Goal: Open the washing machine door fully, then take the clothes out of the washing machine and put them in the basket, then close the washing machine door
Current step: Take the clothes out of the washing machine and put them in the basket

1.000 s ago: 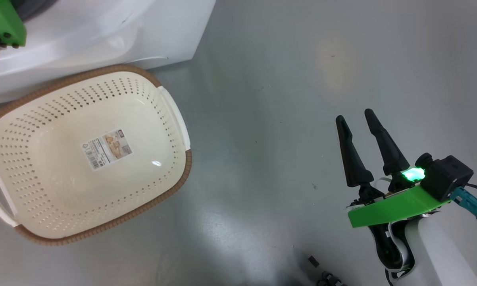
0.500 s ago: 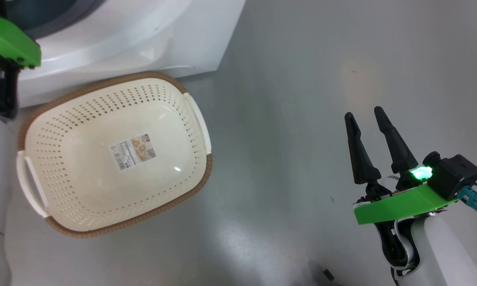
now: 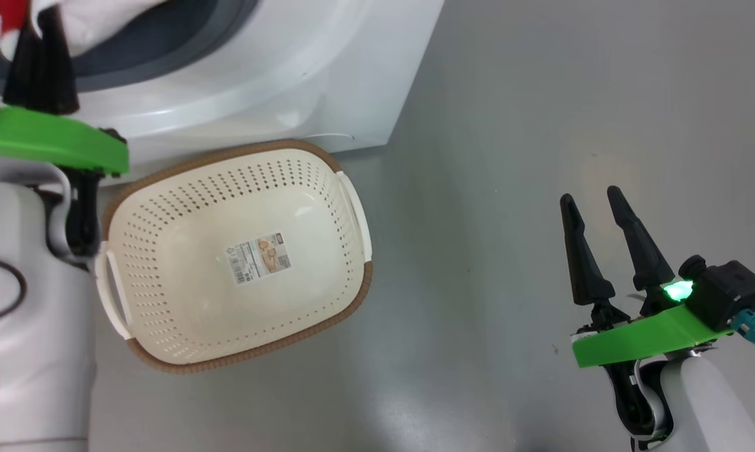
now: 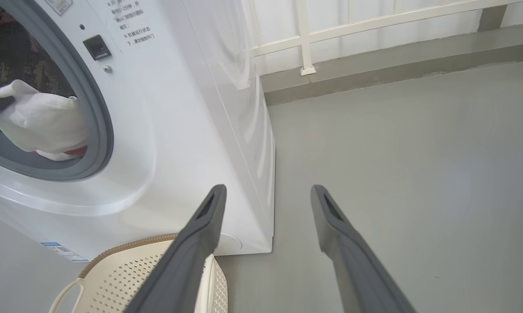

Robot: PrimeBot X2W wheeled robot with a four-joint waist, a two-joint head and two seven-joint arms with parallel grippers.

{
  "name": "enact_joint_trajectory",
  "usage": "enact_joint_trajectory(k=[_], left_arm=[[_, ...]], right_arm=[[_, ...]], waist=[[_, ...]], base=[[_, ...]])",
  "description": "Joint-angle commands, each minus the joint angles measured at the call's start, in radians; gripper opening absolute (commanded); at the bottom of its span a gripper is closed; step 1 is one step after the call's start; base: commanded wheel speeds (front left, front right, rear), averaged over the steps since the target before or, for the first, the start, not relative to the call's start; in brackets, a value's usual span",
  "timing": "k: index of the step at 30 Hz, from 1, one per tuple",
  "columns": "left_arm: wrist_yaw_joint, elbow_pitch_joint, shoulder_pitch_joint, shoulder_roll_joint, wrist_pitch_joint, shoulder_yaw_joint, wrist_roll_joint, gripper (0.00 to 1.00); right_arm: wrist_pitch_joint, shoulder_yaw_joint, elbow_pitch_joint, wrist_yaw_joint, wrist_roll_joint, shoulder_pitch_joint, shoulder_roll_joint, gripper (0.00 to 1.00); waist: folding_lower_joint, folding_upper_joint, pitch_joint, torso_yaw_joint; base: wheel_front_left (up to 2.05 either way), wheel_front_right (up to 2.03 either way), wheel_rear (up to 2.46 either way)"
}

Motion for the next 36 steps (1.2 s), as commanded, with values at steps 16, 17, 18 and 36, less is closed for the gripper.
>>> enact_joint_trajectory(k=[16, 17, 18, 36], left_arm=[[-0.005, -0.388, 0.292, -0.062, -0.005, 0.060, 0.059, 0.00], [-0.005, -0.408, 0.304, -0.066, -0.005, 0.064, 0.060, 0.00], [-0.005, -0.426, 0.314, -0.070, -0.005, 0.067, 0.061, 0.00], [-0.006, -0.772, 0.425, -0.104, -0.005, 0.111, 0.085, 0.00]], right_arm=[[-0.006, -0.008, -0.022, 0.008, -0.009, 0.056, -0.010, 1.00], [-0.006, -0.010, -0.023, 0.008, -0.009, 0.057, -0.010, 1.00], [-0.006, -0.011, -0.024, 0.008, -0.009, 0.057, -0.010, 1.00], [-0.006, -0.030, -0.036, 0.008, -0.008, 0.053, -0.007, 1.00]], waist=[[0.0000, 0.0000, -0.074, 0.060], [0.0000, 0.0000, -0.074, 0.062], [0.0000, 0.0000, -0.074, 0.064], [0.0000, 0.0000, -0.063, 0.063]], base=[[0.00, 0.00, 0.00], [0.00, 0.00, 0.00], [0.00, 0.00, 0.00], [0.00, 0.00, 0.00]])
